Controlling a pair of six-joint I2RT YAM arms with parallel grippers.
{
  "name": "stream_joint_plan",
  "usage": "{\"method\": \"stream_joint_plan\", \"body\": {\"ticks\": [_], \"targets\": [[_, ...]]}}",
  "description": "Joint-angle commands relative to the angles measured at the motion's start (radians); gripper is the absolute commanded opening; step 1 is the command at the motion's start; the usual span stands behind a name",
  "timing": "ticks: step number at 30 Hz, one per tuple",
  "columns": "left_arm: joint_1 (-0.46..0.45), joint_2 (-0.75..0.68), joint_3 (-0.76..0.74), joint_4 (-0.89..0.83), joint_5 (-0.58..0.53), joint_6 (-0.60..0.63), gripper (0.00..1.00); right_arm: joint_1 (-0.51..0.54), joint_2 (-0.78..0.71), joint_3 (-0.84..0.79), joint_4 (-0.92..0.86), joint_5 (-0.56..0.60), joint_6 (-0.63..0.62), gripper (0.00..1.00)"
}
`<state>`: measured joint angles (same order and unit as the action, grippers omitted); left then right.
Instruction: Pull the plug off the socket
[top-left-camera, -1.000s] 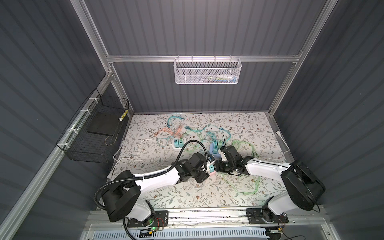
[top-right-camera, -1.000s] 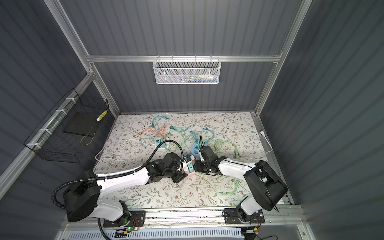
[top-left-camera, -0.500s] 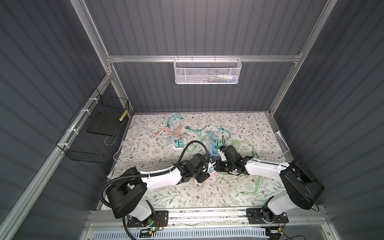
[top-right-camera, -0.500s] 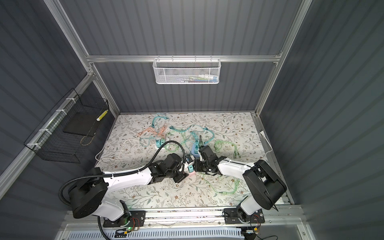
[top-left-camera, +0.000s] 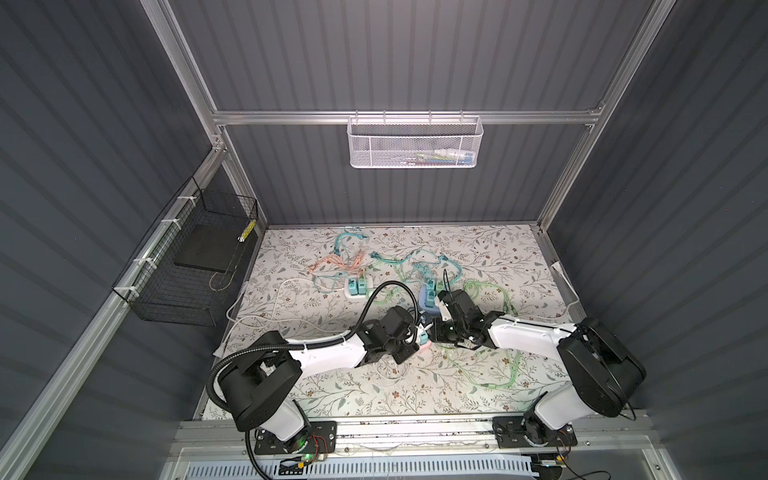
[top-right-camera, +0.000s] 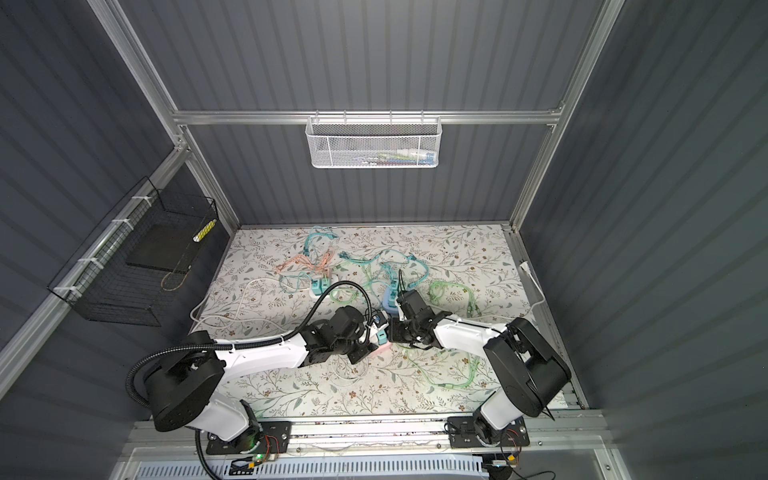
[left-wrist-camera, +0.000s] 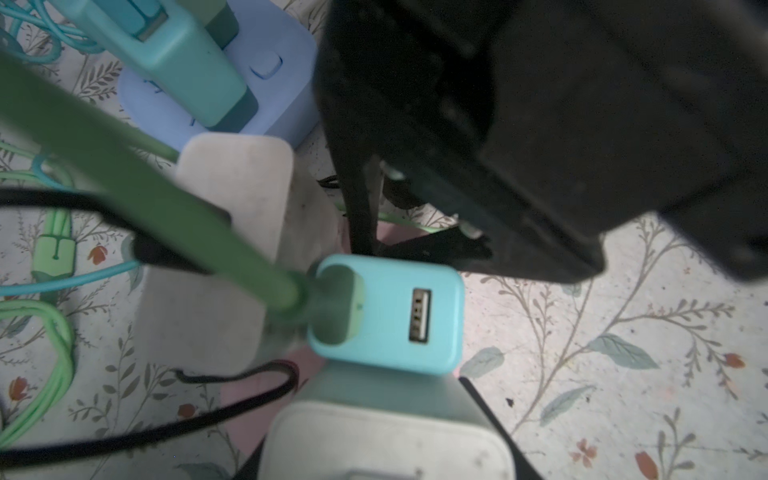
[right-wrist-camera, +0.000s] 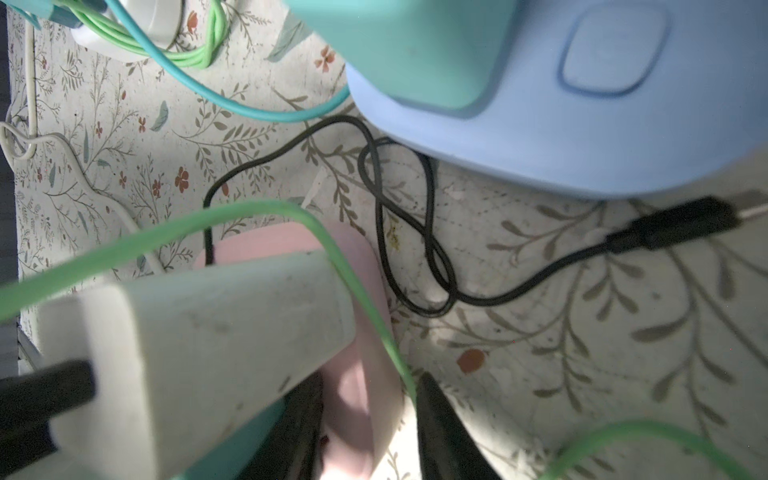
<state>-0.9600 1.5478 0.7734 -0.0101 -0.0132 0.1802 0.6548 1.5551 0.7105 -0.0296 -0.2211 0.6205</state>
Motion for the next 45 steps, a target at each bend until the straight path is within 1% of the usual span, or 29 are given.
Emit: {"method": "stream_joint_plan", "body": {"ticks": [1,5,8,13,17,20,24,29,33,36,39,41,43,45], "targets": [[0.001,0.021,0.004,0.009,0.032,0.011,0.42,0.028,0.049,-0.013,-0.072,0.005,-0.011,0.39],[0.001,0.011,0.017,0.01,0.066,0.003,0.27,0.058,0.058,-0.028,-0.065,0.014,0.002,0.36],[0.001,0.013,0.03,-0.002,0.096,-0.001,0.18,0.078,0.069,-0.034,-0.066,0.02,0.01,0.36],[0.0,0.005,0.03,-0.005,0.101,-0.007,0.13,0.1,0.072,-0.056,-0.057,0.032,0.019,0.32],[0.0,-0.029,0.017,0.031,0.112,-0.035,0.1,0.109,0.08,-0.076,-0.053,0.036,0.019,0.31],[0.012,-0.054,0.007,0.066,0.151,-0.063,0.08,0.112,0.082,-0.103,-0.028,0.033,0.029,0.27],[0.031,-0.063,0.013,0.052,0.203,-0.07,0.06,0.115,0.084,-0.126,0.004,0.029,0.039,0.25],[0.057,-0.07,0.014,0.052,0.252,-0.078,0.05,0.117,0.085,-0.135,0.003,0.039,0.028,0.24],[0.073,-0.078,0.003,0.074,0.271,-0.091,0.05,0.117,0.084,-0.141,0.002,0.044,0.021,0.23],[0.075,-0.069,0.014,0.054,0.272,-0.08,0.04,0.117,0.092,-0.148,0.005,0.046,0.021,0.23],[0.069,-0.051,0.036,0.017,0.237,-0.053,0.02,0.118,0.098,-0.153,0.01,0.045,0.021,0.22],[0.043,-0.046,0.052,-0.015,0.151,-0.012,0.0,0.118,0.103,-0.154,0.009,0.045,0.02,0.22],[0.034,-0.054,0.055,-0.023,0.104,0.003,0.0,0.118,0.107,-0.154,0.008,0.048,0.019,0.22],[0.034,-0.078,0.042,-0.007,0.081,0.005,0.0,0.118,0.111,-0.154,0.0,0.055,0.022,0.22]]}}
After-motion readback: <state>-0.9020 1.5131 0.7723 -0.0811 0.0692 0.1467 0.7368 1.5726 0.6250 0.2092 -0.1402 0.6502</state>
